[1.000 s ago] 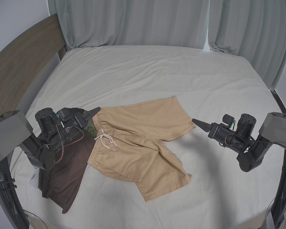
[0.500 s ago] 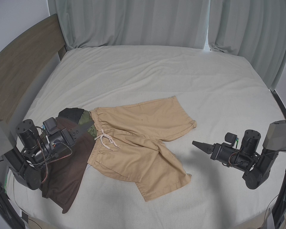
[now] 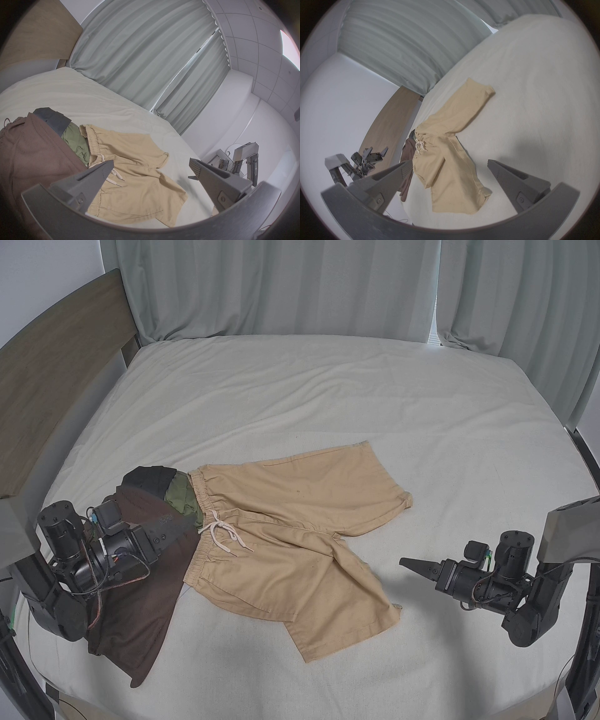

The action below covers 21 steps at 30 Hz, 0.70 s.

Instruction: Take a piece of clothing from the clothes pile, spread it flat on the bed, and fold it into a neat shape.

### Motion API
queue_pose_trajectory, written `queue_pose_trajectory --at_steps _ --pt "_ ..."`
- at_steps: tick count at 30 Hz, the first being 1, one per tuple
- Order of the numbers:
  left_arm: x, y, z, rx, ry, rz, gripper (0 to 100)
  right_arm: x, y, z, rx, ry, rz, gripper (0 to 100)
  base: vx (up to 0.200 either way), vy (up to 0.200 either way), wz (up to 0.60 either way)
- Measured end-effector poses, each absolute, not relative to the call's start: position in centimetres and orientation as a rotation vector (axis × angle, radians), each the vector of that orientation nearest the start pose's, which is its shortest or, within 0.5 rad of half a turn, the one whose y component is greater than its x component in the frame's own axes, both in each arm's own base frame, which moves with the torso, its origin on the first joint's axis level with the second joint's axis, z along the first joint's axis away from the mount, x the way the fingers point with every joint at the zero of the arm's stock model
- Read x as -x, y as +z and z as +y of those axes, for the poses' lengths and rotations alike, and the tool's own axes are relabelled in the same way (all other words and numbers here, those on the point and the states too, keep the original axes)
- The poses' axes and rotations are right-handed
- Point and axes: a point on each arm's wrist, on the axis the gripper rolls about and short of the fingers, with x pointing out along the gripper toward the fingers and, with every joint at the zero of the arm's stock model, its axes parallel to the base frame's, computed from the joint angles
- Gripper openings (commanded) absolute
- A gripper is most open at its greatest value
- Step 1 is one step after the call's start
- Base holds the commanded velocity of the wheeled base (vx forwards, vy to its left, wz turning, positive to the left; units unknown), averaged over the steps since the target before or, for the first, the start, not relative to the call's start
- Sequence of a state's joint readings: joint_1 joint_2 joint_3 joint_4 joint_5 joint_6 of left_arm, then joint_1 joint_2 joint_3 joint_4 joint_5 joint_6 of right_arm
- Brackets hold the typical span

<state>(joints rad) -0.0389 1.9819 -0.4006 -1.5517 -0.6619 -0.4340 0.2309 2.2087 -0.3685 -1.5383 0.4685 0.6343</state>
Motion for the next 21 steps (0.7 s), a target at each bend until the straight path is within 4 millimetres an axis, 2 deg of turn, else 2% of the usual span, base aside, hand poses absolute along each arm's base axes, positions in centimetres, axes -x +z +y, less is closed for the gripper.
queue_pose_trajectory --at_steps 4,14,21 --pt "-29.1 9.4 -2.5 0.423 -0.682 0.188 100 -29.0 1.4 8.0 -0.691 0.555 0.563 100 0.0 0.0 0.0" --pt "-29.1 9.2 -2.4 0.425 -0.681 0.194 100 -29.0 -2.1 8.3 -0.7 0.522 0.677 100 0.0 0.0 0.0" --pt "-29.2 9.1 -2.4 0.425 -0.68 0.197 100 -28.8 -3.6 9.1 -0.703 0.526 0.735 100 0.0 0.0 0.0"
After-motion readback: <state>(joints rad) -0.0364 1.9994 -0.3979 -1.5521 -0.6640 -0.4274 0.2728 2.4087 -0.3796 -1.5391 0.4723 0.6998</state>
